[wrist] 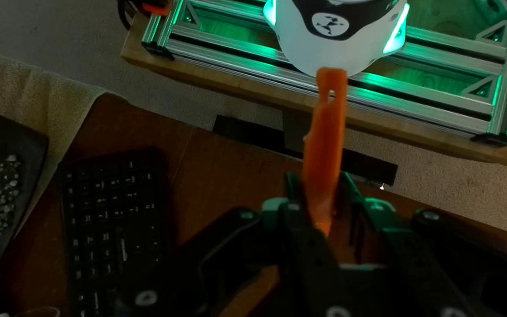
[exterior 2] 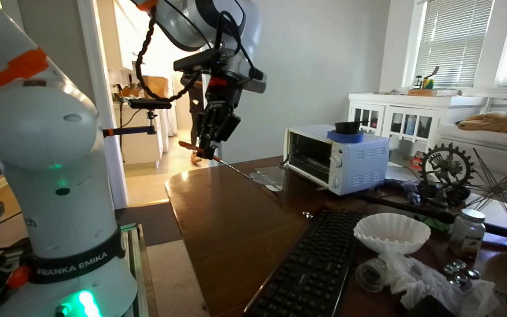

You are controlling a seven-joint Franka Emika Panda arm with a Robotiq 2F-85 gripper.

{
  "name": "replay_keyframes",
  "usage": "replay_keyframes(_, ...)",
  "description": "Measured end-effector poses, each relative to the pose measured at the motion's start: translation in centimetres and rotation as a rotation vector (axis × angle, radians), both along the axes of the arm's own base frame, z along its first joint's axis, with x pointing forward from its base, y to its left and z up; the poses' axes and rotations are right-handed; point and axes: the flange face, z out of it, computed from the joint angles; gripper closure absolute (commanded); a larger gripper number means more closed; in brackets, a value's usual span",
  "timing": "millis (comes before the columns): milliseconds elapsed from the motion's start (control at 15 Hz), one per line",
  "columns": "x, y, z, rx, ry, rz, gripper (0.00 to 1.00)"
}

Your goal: Use the fish slice to place the glass objects on top of the white oven.

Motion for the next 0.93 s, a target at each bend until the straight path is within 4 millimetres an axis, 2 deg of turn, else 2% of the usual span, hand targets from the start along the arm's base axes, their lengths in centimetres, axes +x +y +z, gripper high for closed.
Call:
replay_keyframes(267, 0.1, 0.3, 0.3, 0.0, -0.009, 0.008, 0.78)
replay_keyframes(333, 0.1, 0.3, 0.3, 0.0, -0.009, 0.009, 0.94)
replay_keyframes(600, 0.2, 0.1, 0.3, 0.006, -0.004, 0.005, 0.94)
replay_keyframes(933, 1.1, -2.5, -1.1, 0.052, 0.023, -0.002, 0.94)
